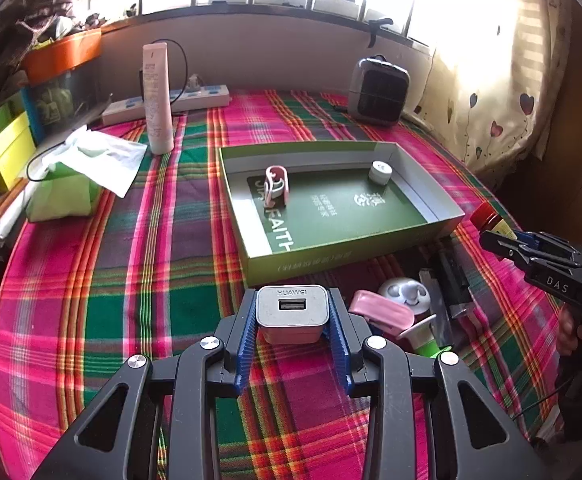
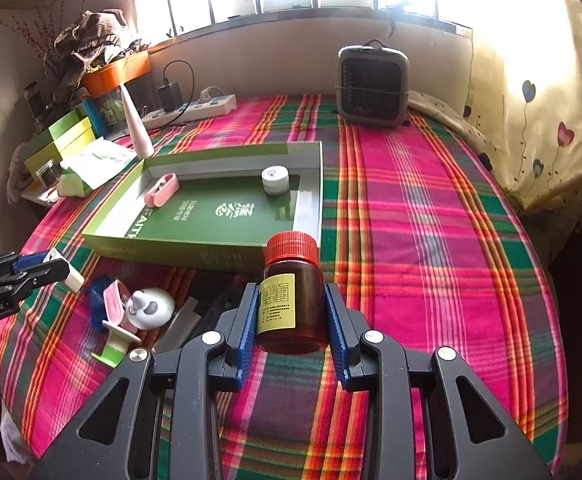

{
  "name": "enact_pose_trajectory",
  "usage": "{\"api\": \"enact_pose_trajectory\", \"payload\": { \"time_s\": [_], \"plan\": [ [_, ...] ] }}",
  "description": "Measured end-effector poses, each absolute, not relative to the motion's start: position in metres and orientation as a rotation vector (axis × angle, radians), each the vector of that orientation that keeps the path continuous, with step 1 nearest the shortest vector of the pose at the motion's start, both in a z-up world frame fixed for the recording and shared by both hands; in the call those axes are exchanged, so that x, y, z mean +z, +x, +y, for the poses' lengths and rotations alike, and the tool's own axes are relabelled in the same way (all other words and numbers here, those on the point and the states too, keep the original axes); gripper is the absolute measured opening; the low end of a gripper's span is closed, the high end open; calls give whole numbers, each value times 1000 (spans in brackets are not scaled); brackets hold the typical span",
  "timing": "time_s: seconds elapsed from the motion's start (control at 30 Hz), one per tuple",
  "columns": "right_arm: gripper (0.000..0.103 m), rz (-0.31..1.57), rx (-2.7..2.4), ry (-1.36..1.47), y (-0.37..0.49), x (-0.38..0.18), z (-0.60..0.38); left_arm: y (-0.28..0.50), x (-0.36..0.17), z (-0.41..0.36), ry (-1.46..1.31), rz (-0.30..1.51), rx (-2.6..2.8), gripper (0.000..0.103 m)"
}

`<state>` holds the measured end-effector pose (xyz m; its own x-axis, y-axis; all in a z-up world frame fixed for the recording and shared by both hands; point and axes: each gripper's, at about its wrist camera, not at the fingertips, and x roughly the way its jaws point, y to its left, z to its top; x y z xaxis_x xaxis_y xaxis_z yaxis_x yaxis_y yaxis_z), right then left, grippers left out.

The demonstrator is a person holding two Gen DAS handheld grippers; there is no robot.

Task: Organize rigid objects
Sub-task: 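Carry the charger with the left gripper into the green box while the right carries the bottle there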

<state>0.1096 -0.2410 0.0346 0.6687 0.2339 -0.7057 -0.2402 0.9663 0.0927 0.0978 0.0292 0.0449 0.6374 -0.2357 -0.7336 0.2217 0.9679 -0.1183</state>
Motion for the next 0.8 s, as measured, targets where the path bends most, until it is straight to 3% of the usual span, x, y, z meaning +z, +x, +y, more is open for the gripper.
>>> {"api": "enact_pose_trajectory", "payload": {
  "time_s": [0.8],
  "plan": [
    [33,786,347,-41,161,52,-205,153,66,14,-52,805,-320,32]
  ]
}}
